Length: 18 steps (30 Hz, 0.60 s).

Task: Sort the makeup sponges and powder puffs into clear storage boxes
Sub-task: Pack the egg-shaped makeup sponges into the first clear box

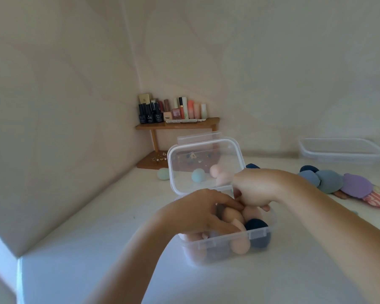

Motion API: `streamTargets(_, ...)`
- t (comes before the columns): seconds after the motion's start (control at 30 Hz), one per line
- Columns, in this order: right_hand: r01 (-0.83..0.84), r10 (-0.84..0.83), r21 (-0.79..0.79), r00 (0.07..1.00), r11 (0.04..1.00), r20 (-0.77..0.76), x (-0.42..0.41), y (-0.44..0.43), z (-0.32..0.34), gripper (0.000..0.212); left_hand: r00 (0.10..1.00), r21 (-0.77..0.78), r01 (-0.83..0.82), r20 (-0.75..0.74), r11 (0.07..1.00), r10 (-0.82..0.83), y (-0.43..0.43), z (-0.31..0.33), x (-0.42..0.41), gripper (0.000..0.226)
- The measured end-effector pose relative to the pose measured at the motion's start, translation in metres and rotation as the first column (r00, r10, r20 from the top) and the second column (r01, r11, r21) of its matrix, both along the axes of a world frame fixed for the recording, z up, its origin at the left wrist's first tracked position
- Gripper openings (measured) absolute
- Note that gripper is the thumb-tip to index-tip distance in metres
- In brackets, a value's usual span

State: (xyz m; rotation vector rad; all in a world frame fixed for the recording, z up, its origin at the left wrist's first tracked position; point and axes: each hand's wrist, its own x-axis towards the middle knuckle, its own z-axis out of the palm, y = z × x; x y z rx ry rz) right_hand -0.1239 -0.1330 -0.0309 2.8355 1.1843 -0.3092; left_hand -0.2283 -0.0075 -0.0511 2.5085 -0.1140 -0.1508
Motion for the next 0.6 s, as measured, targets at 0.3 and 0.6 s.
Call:
streamTargets(0.3,0.132,0.0,0.549,0.972,0.825,-0.233,-0.003,-0.035,-0.005,0.031,0.942,-0.201,-0.158,0.264,0.967,0.209,0.016,0.015,-0.004,0.01)
streamTargets(0.6,0.179,0.31,0.711,0.808,0.68,-0.5,-0.005,-0.078,-0.047,0.124,0.491,-0.712,-0.453,0.304,0.537,0.816,0.06,0.0,0.009,0.02)
